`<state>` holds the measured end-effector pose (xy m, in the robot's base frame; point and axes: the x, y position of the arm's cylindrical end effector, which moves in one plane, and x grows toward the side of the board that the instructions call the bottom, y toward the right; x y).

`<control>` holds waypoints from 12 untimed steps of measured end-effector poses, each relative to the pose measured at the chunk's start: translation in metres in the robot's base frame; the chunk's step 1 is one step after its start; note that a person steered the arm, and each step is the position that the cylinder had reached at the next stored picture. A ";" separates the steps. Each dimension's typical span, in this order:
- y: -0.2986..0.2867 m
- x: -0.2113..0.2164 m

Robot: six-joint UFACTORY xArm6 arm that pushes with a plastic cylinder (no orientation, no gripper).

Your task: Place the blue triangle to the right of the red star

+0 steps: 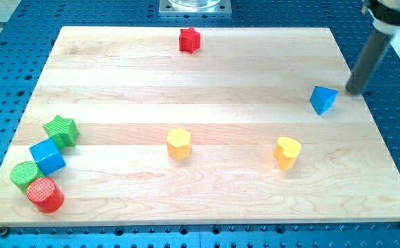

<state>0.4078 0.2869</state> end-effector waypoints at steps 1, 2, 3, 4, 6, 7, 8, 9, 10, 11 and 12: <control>-0.047 0.021; -0.104 0.021; -0.103 0.027; -0.105 0.032; -0.114 0.017; -0.114 0.011; -0.118 0.010; -0.140 0.010; -0.154 0.014; -0.161 0.021; -0.214 0.008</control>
<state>0.4155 0.0732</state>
